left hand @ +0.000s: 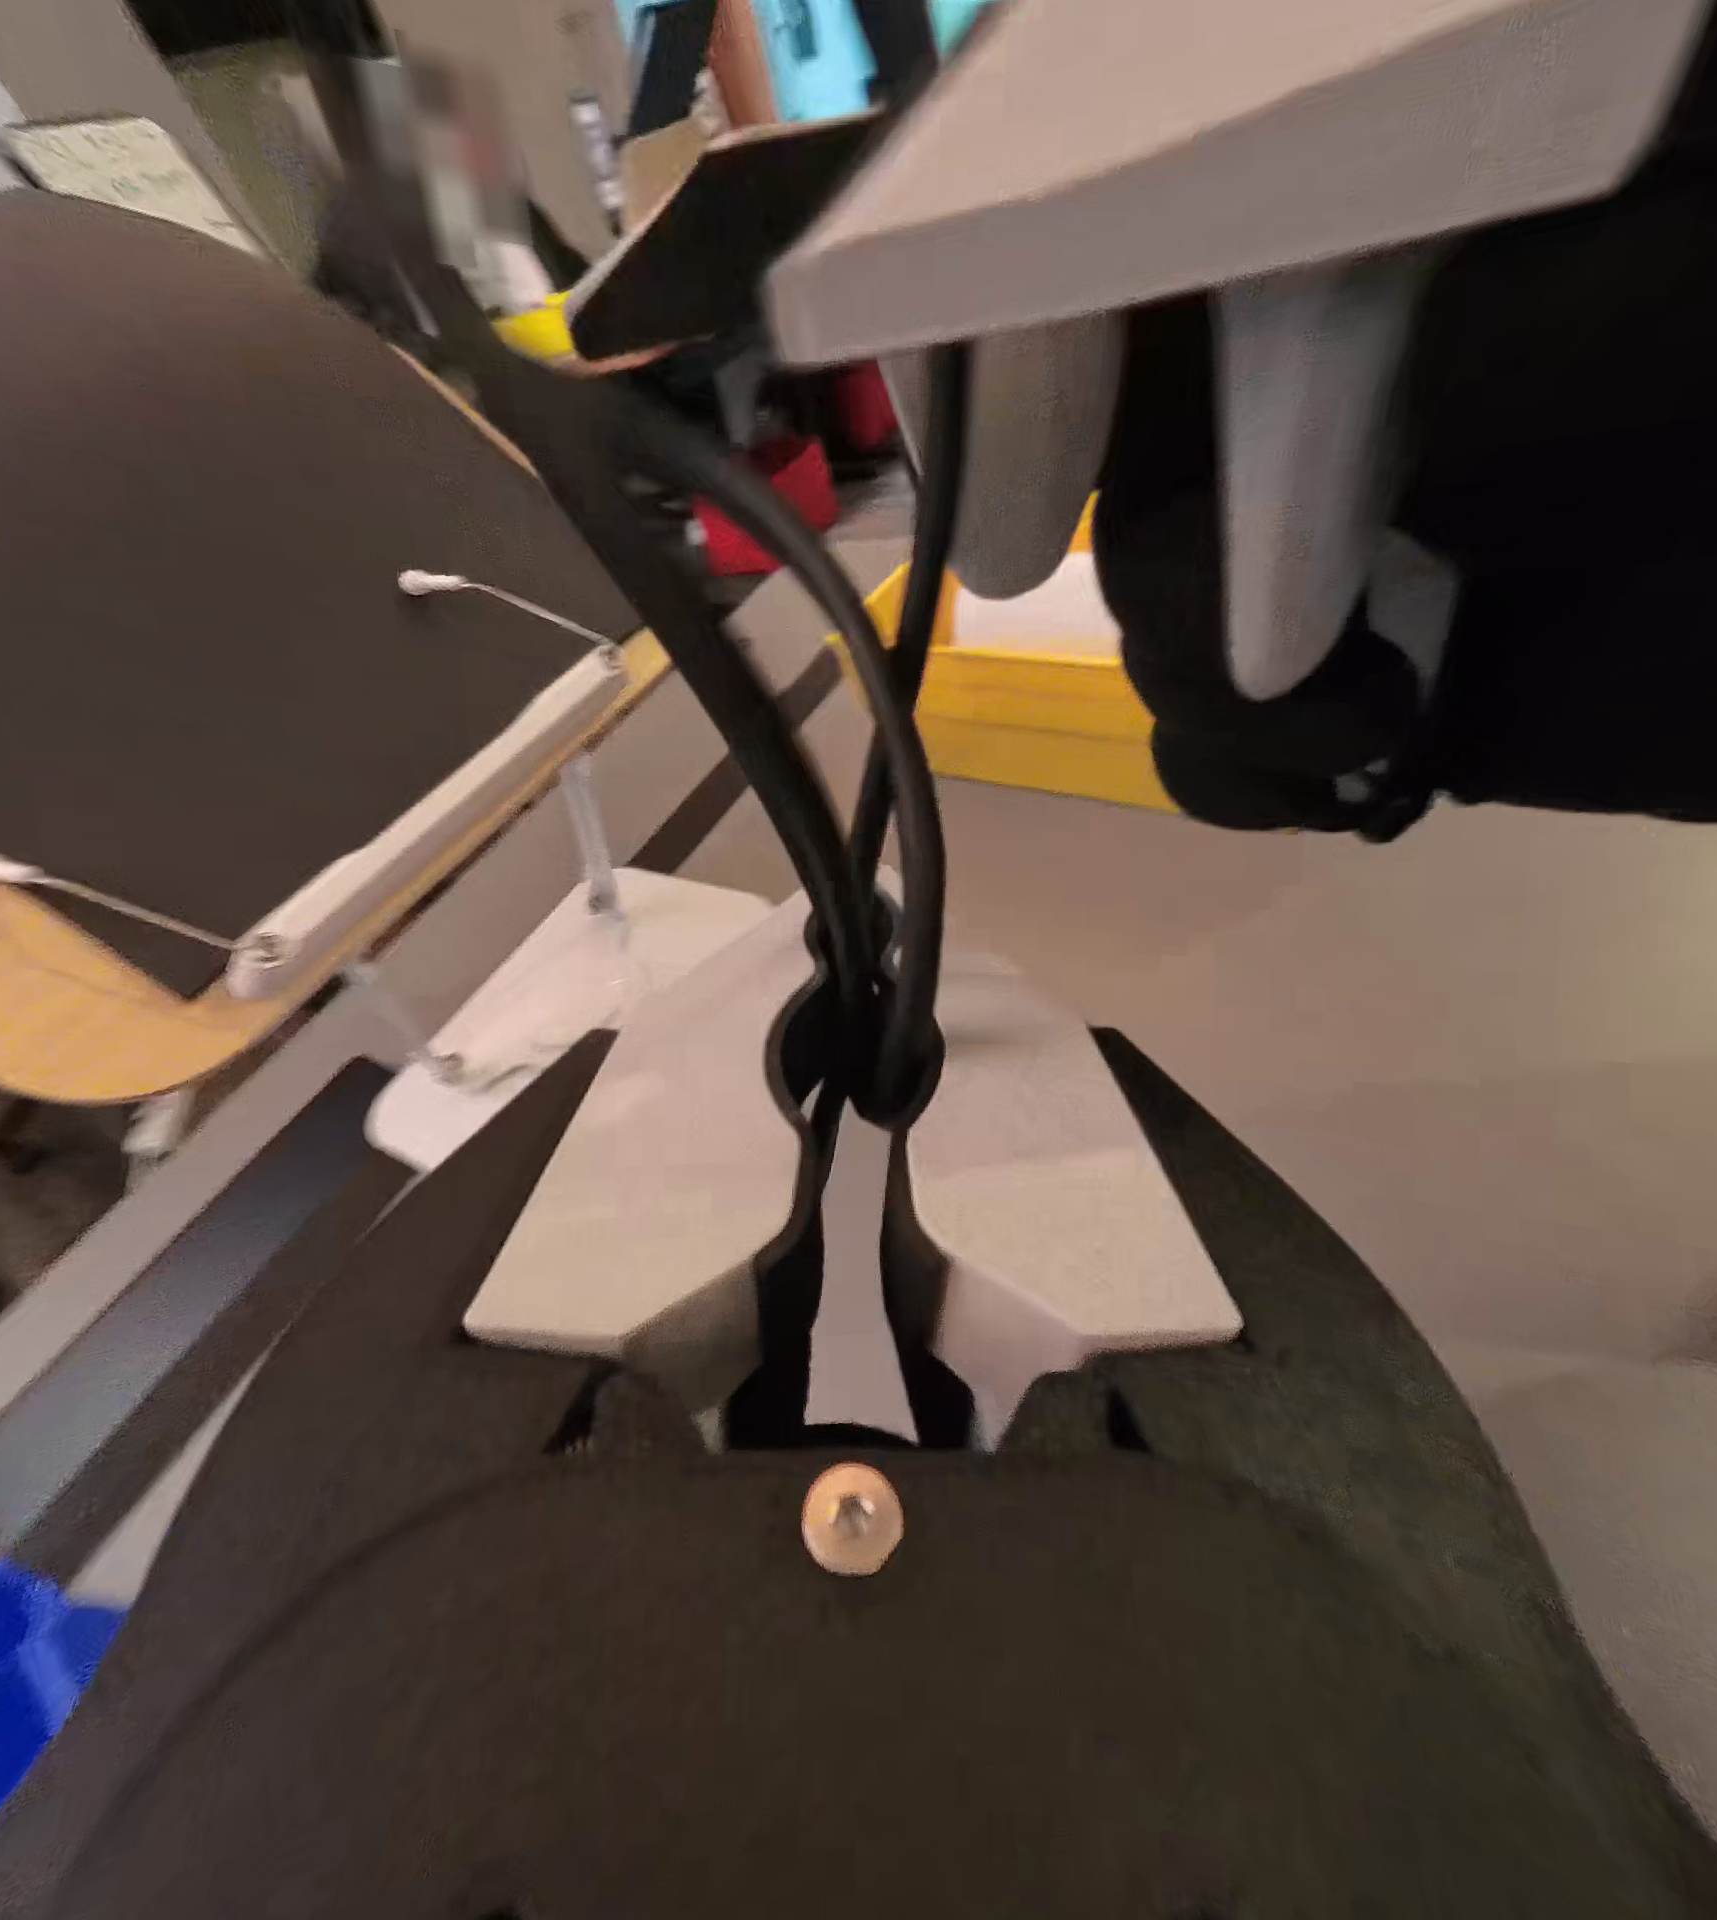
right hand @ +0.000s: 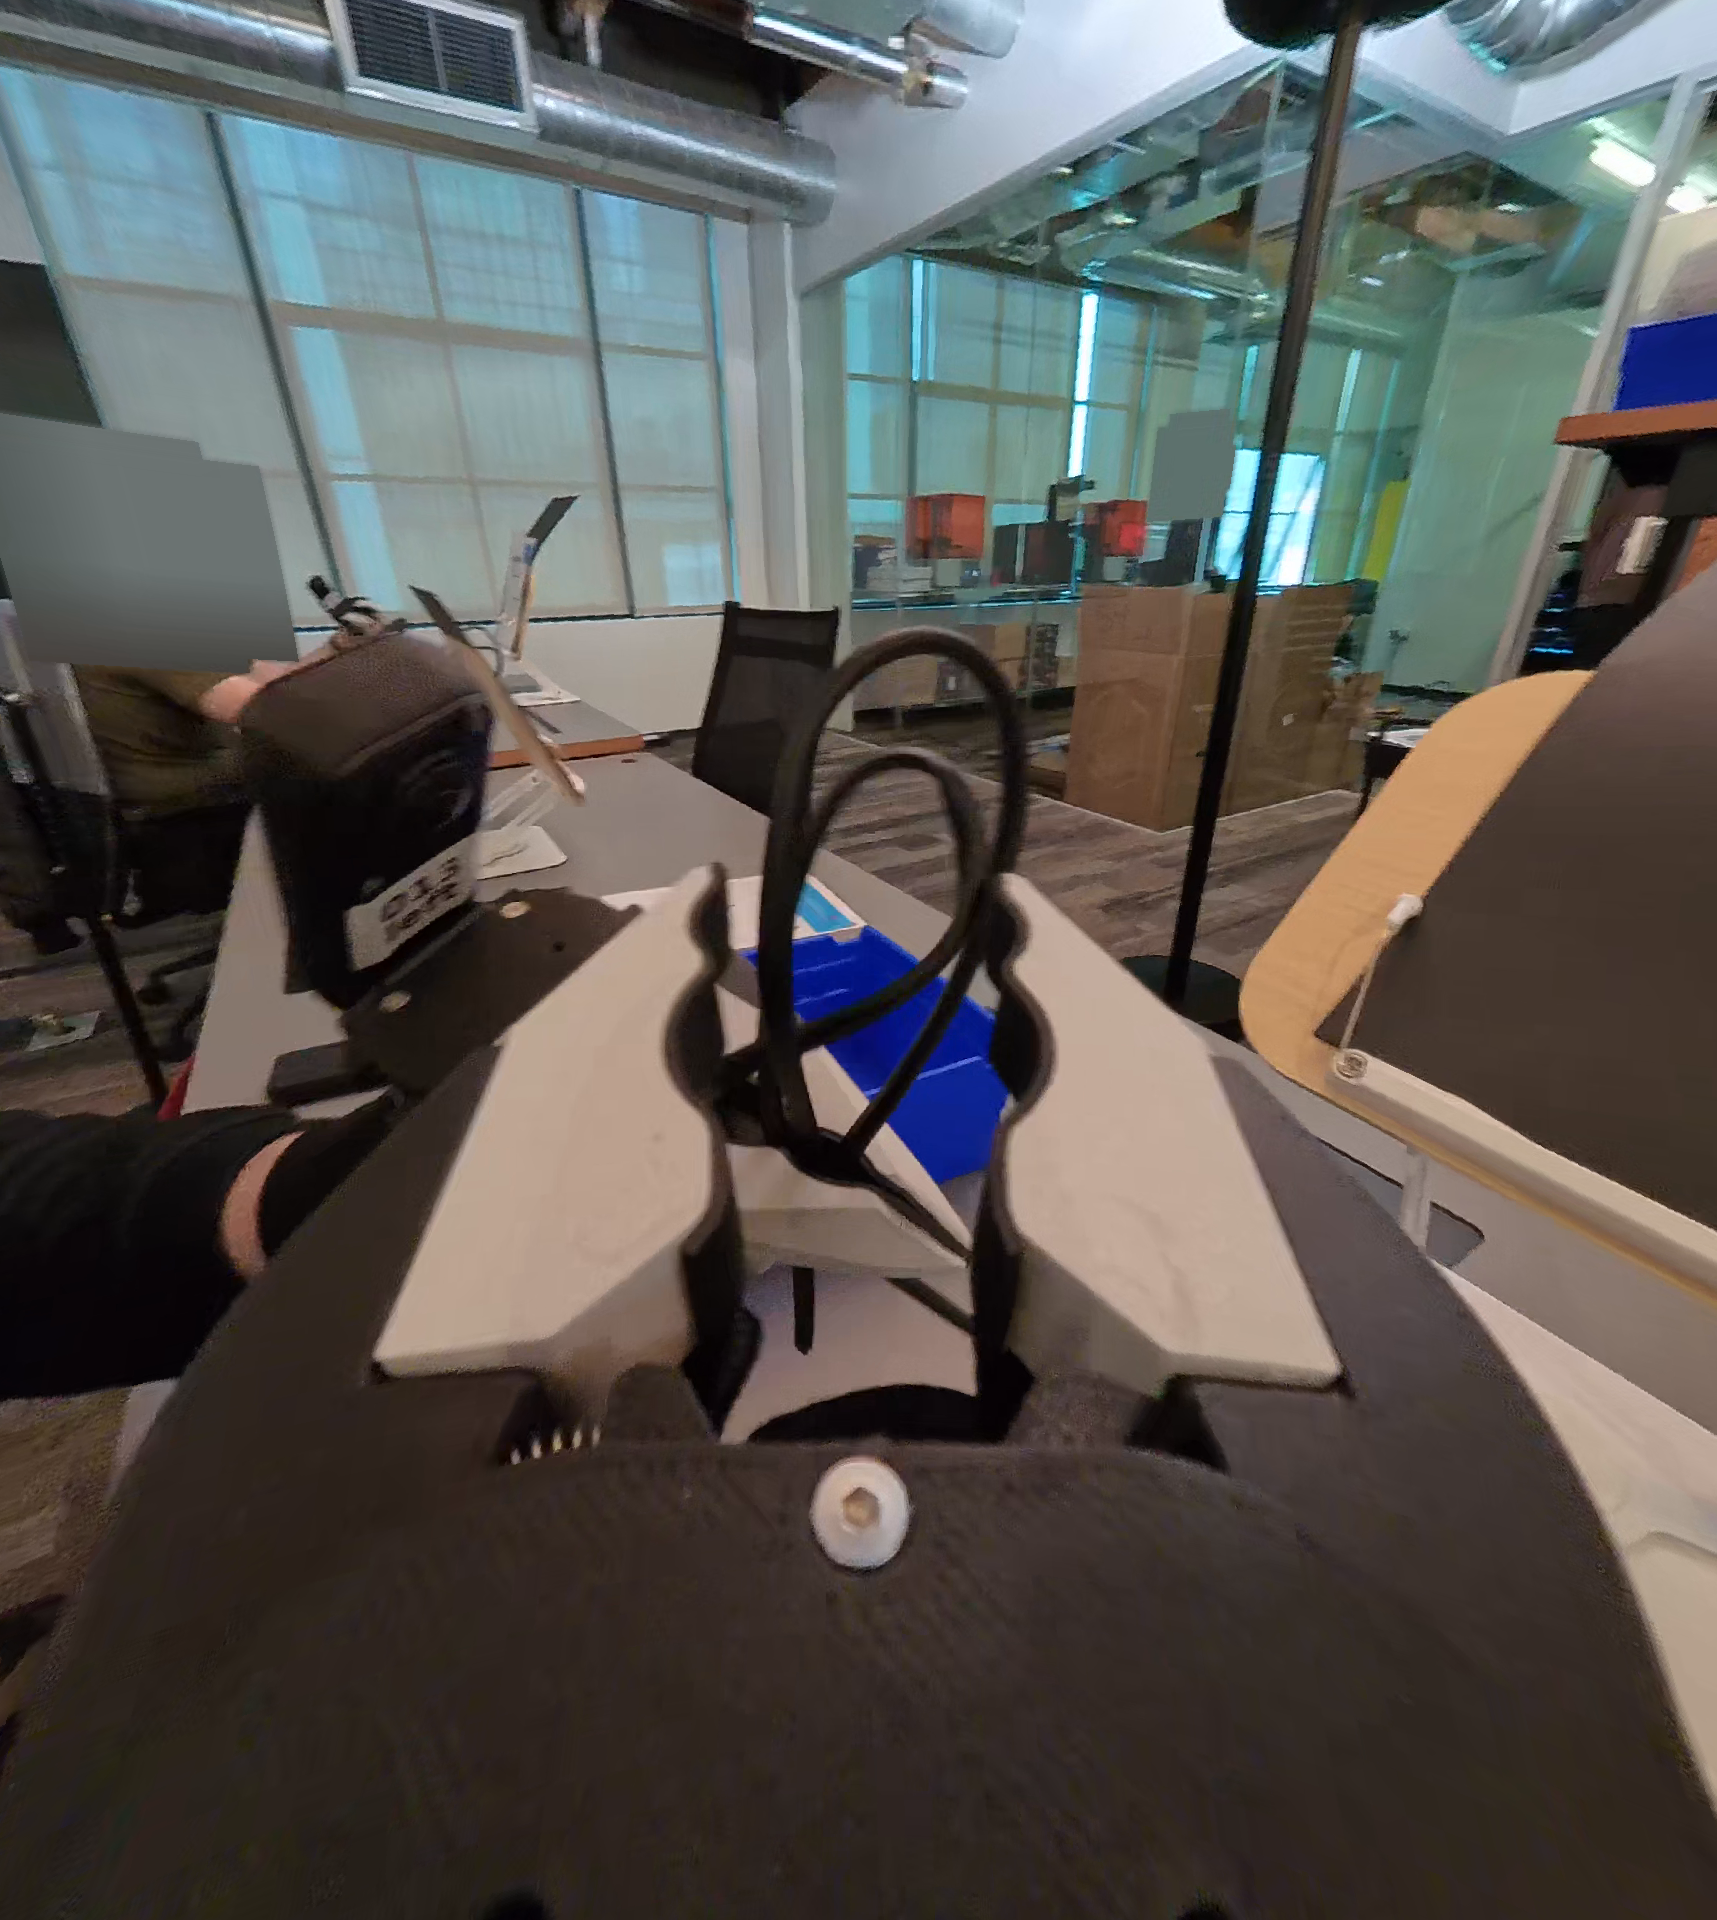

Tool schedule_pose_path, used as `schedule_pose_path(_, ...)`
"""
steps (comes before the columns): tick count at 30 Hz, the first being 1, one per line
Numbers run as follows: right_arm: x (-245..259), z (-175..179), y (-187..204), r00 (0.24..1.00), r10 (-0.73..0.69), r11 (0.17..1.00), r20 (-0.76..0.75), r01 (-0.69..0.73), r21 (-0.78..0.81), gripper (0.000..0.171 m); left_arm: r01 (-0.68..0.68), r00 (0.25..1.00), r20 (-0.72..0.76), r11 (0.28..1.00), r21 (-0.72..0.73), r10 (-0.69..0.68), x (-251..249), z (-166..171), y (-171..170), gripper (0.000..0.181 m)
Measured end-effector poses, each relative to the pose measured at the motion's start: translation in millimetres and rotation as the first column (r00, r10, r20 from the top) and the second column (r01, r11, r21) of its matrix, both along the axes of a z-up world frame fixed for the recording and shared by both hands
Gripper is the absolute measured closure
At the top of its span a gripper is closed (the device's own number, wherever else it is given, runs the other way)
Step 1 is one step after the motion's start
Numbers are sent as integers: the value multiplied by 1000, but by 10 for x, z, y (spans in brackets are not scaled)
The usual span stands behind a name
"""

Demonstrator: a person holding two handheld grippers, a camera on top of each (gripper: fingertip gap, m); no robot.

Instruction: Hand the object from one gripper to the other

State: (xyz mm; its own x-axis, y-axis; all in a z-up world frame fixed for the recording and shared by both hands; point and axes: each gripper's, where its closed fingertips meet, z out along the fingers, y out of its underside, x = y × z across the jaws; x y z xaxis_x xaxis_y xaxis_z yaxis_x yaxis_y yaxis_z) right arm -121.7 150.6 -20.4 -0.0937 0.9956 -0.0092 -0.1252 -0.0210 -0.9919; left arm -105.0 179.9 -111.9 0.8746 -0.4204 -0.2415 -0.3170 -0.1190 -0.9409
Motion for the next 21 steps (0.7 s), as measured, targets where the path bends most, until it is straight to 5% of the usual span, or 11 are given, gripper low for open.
schedule_pose_path(5,100,66,-22,994,110,993,-14,-111,-44,85,215,949,237,977,-2,-208,66,177,-135,181)
schedule_pose_path(10,104,-144,-127,964,252,964,82,-242,-111,82,470,840,271,880,68,-470,263,312,-451,181)
schedule_pose_path(18,230,-226,-657,813,582,806,-22,-580,-122,78,818,557,283,575,-21,-781,717,236,-1163,181)
schedule_pose_path(21,253,-238,-864,753,657,745,-51,-658,-111,60,888,448,313,457,-48,-838,866,179,-1378,181)
